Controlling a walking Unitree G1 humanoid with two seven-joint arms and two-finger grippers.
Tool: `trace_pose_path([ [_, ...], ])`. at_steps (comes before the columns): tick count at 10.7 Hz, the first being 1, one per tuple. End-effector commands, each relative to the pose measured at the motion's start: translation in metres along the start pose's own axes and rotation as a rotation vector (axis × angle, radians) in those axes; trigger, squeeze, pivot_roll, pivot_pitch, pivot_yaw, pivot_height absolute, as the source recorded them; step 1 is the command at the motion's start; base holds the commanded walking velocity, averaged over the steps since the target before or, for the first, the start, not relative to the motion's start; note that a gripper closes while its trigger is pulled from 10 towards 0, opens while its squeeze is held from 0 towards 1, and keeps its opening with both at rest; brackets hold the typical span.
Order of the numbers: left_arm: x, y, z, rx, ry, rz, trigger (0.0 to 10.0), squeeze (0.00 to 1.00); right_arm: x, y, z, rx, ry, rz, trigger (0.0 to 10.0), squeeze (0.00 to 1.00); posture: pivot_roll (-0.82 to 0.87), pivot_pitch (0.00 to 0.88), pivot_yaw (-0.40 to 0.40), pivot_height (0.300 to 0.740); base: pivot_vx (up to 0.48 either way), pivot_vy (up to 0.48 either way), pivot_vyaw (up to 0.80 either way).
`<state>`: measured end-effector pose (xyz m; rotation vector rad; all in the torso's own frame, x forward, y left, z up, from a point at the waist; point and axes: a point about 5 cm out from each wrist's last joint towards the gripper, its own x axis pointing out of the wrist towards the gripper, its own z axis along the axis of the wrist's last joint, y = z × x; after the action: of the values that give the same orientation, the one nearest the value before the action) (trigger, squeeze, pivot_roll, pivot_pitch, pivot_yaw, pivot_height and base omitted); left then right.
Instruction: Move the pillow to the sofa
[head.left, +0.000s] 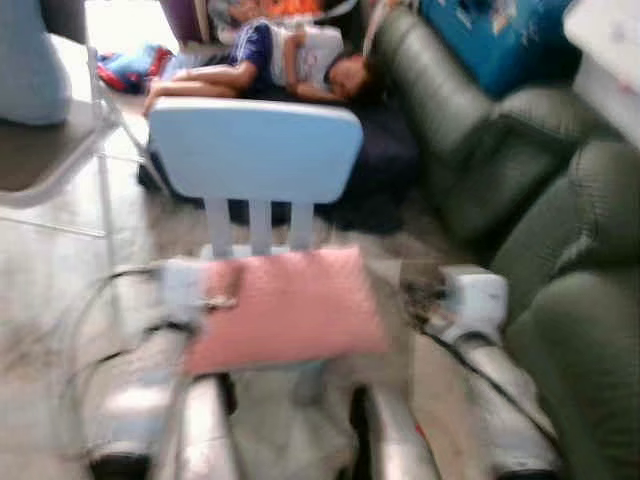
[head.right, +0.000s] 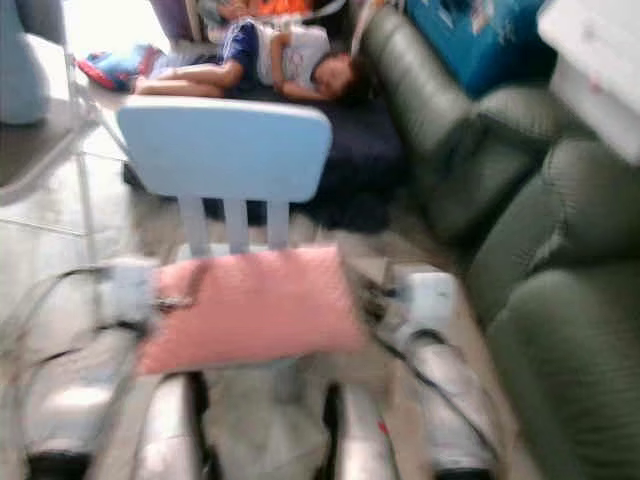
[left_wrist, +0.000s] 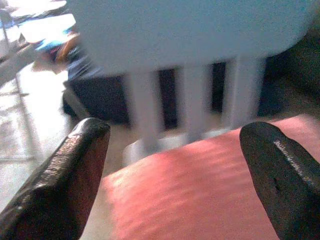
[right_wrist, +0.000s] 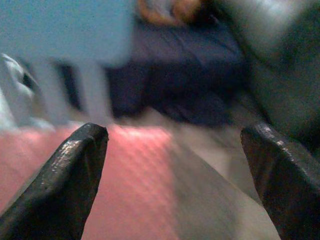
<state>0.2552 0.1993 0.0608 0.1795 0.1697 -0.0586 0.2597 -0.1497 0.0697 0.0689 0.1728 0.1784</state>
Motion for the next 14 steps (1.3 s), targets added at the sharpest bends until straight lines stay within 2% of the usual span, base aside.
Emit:
trace_pose_path([
  [1,0.004,-0.012,0.006,-0.013,-0.026,-0.029,10.0,0.00,-0.009,-0.016,-0.008,-0.016,0.037,-0.051,10.0,0.00,-0.01,0.076,-0.067,0.568,0.000,0.000,0.00],
  [4,0.002,-0.010,0.005,-0.014,-0.019,-0.012,10.0,0.00,-0.009,-0.015,-0.009,-0.019,0.045,-0.034,10.0,0.00,-0.01,0.082,-0.072,0.568,0.000,0.000,0.00],
  [6,0.001,-0.007,0.004,0.005,-0.013,-0.009,10.0,0.00,-0.009,-0.015,-0.009,-0.013,0.048,-0.027,10.0,0.00,-0.01,0.097,-0.075,0.529,0.000,0.000,0.00],
  [7,0.003,0.003,0.003,0.036,-0.005,-0.001,10.0,0.00,-0.008,-0.015,-0.006,-0.012,0.053,-0.019,10.0,0.00,-0.01,0.112,-0.078,0.525,0.000,0.000,0.00],
  [9,0.011,0.028,0.003,0.074,0.027,0.020,10.0,0.00,0.002,-0.019,-0.002,0.000,0.077,-0.009,10.0,0.00,0.00,0.171,-0.087,0.525,0.000,0.000,0.00],
  [11,0.016,0.039,0.001,0.122,0.054,0.004,10.0,0.00,0.009,-0.013,0.001,0.010,0.092,0.029,10.0,0.00,0.00,0.220,-0.094,0.505,0.000,0.000,0.00],
  [13,0.025,0.040,0.012,0.148,0.024,-0.001,10.0,0.00,0.015,-0.004,0.008,0.051,0.100,0.082,10.0,0.00,0.00,0.275,-0.103,0.480,0.000,0.000,0.00],
  [14,0.036,0.037,0.025,0.178,-0.004,0.021,10.0,0.00,0.023,-0.001,0.013,0.080,0.123,0.105,10.0,0.00,-0.01,0.307,-0.110,0.480,0.000,0.000,0.00],
])
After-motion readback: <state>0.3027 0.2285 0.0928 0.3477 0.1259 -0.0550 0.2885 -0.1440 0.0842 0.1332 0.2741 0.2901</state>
